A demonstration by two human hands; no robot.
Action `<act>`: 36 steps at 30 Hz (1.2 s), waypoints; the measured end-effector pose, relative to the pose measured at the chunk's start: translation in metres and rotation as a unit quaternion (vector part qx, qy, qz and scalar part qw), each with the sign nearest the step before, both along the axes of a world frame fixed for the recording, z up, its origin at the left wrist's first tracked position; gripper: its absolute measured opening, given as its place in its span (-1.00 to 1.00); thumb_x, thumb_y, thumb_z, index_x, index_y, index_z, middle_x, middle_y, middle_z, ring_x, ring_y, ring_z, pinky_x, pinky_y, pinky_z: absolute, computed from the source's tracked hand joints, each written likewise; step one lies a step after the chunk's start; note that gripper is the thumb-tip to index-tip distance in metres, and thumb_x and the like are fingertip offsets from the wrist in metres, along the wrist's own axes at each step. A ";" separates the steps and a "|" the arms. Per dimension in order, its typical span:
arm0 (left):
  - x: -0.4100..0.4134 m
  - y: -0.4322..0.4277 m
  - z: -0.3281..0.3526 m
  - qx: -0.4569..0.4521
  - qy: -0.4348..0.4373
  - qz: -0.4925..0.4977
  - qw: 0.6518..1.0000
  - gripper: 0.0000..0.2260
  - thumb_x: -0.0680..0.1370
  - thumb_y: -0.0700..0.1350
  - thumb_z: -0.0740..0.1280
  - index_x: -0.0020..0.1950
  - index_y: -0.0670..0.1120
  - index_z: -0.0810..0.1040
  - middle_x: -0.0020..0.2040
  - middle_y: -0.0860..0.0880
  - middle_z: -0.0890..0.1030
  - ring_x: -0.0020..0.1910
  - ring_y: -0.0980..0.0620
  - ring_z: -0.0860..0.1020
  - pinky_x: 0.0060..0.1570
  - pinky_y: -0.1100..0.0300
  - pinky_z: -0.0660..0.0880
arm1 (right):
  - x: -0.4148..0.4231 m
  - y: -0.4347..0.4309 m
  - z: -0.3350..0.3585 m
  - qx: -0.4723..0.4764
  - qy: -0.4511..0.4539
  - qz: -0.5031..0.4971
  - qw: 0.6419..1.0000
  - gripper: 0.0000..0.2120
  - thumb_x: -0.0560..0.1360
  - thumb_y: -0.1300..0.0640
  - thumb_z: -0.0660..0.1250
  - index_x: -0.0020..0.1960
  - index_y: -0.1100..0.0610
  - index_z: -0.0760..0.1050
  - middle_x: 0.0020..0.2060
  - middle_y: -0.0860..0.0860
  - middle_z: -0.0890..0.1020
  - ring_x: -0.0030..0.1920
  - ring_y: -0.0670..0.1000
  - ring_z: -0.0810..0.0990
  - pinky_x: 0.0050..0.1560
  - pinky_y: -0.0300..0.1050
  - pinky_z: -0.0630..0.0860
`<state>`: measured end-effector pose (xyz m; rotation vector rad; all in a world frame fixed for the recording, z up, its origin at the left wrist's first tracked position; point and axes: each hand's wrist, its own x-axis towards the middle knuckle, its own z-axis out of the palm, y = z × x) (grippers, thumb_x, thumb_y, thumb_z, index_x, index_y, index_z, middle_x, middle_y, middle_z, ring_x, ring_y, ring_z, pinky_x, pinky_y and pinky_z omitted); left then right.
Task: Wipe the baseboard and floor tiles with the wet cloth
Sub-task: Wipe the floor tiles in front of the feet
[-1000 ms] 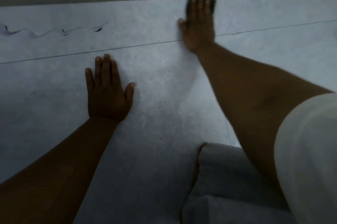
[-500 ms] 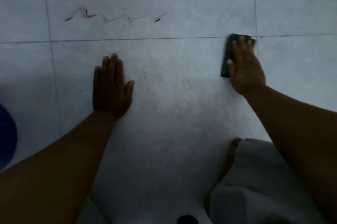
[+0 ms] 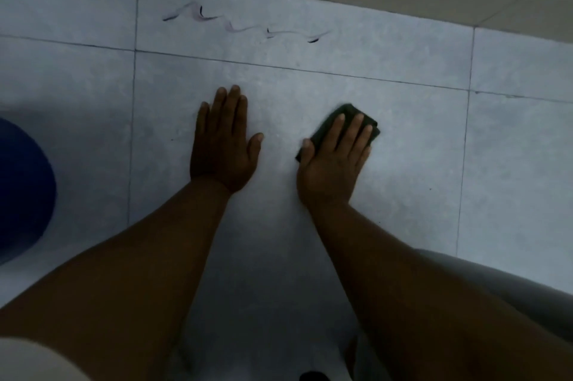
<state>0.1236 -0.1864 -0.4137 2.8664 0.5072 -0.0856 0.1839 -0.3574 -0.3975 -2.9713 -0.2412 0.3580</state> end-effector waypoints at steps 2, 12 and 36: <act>0.000 0.001 0.001 0.003 0.003 -0.001 1.000 -0.39 0.64 0.13 0.09 0.59 -0.20 0.15 0.61 -0.16 0.13 0.60 -0.17 0.07 0.56 -0.14 0.02 | 0.028 0.033 -0.002 0.013 -0.019 -0.010 1.000 -0.30 0.60 -0.19 0.03 0.58 0.23 0.04 0.56 0.26 0.06 0.56 0.29 -0.02 0.53 0.25 -0.05; -0.005 0.046 -0.004 0.033 0.003 0.082 0.996 -0.34 0.64 0.18 0.07 0.61 -0.20 0.08 0.62 -0.20 0.09 0.60 -0.21 0.05 0.56 -0.15 0.00 | 0.154 0.104 -0.002 0.007 0.011 0.047 0.999 -0.32 0.63 -0.14 -0.06 0.59 0.20 -0.16 0.58 0.18 -0.13 0.57 0.22 -0.19 0.55 0.19 -0.13; -0.059 0.087 -0.002 0.035 0.035 0.123 0.991 -0.32 0.63 0.22 -0.01 0.63 -0.15 0.00 0.64 -0.15 0.01 0.62 -0.18 -0.02 0.56 -0.19 -0.05 | 0.103 0.168 0.003 0.040 -0.014 0.286 0.957 -0.38 0.58 0.18 0.03 0.59 0.20 -0.08 0.59 0.12 -0.03 0.59 0.16 -0.10 0.57 0.13 -0.13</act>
